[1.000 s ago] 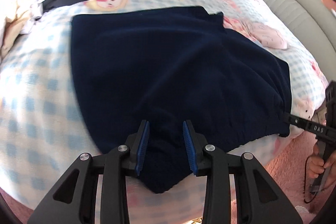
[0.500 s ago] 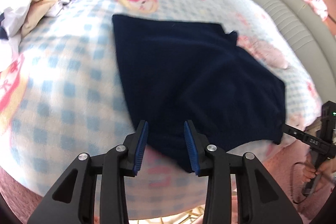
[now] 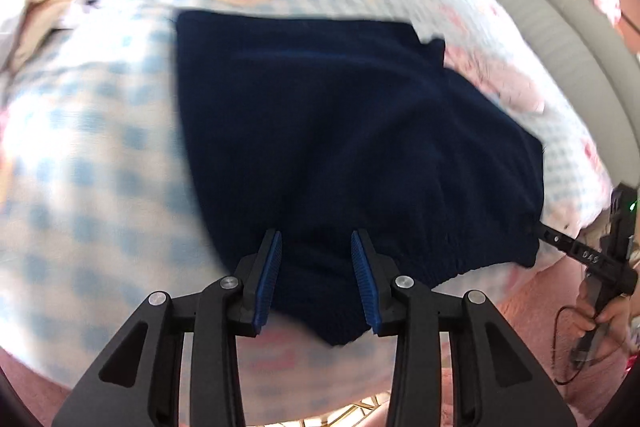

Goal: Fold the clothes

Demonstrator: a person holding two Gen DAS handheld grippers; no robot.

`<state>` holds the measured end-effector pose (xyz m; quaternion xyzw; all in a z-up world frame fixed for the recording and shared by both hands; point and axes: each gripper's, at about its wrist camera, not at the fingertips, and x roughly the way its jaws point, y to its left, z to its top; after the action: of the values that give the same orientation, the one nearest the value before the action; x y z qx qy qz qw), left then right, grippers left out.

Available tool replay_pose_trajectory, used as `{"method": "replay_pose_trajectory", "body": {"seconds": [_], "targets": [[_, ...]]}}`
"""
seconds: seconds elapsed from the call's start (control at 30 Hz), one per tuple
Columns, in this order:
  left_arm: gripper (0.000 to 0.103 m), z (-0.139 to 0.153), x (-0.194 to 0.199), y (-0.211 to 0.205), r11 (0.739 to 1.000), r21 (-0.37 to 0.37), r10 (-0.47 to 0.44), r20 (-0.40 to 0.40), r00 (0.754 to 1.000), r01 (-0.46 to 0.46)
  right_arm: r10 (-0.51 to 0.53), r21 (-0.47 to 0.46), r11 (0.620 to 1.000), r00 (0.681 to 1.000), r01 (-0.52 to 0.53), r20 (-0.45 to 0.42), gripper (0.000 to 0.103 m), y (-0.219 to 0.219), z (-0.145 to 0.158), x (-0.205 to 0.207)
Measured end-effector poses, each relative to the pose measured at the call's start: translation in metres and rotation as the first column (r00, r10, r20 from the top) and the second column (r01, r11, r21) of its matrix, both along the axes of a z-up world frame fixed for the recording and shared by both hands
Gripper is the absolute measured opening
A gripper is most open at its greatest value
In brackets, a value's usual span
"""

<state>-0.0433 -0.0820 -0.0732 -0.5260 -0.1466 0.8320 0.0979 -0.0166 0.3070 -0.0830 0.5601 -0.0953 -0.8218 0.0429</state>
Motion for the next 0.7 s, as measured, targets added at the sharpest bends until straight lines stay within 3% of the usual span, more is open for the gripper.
{"method": "replay_pose_trajectory", "body": {"seconds": [0.07,0.17,0.2,0.23,0.4,0.5,0.6,0.7], "targets": [[0.038,0.009,0.007,-0.007,1.0,0.025,0.012,-0.029,1.0,-0.011,-0.043,-0.011,0.999,0.999,0.043,-0.033,0.05,0.012,0.01,0.006],[0.038,0.018,0.009,-0.006,0.99,0.137,-0.016,-0.067,0.998,0.025,-0.081,-0.197,0.978,0.997,0.075,-0.022,0.054,0.029,0.007,0.006],[0.038,0.019,0.006,0.003,0.986,0.159,-0.041,-0.072,0.997,0.052,-0.083,-0.22,0.972,0.997,0.08,-0.003,0.053,0.031,0.002,0.004],[0.038,0.02,0.003,0.014,0.981,0.174,-0.068,-0.077,0.995,0.081,-0.105,-0.206,0.973,0.994,0.103,0.001,0.053,0.031,0.0,0.003],[0.038,0.021,-0.016,0.084,0.961,0.114,-0.242,-0.092,0.966,0.252,-0.233,-0.153,0.962,0.972,0.225,-0.034,0.053,0.04,0.005,0.011],[0.038,0.017,-0.024,0.125,0.934,0.144,-0.316,-0.088,0.945,0.326,-0.271,-0.087,0.96,0.962,0.267,-0.036,0.053,0.048,0.008,0.017],[0.036,0.023,-0.027,0.157,0.904,0.166,-0.384,-0.09,0.919,0.394,-0.224,-0.06,0.973,0.975,0.223,-0.009,0.047,0.047,0.001,0.02],[0.036,0.022,-0.032,0.189,0.881,0.161,-0.436,-0.081,0.896,0.444,-0.116,-0.211,0.97,0.993,0.12,0.033,0.046,0.039,-0.008,0.021]]}}
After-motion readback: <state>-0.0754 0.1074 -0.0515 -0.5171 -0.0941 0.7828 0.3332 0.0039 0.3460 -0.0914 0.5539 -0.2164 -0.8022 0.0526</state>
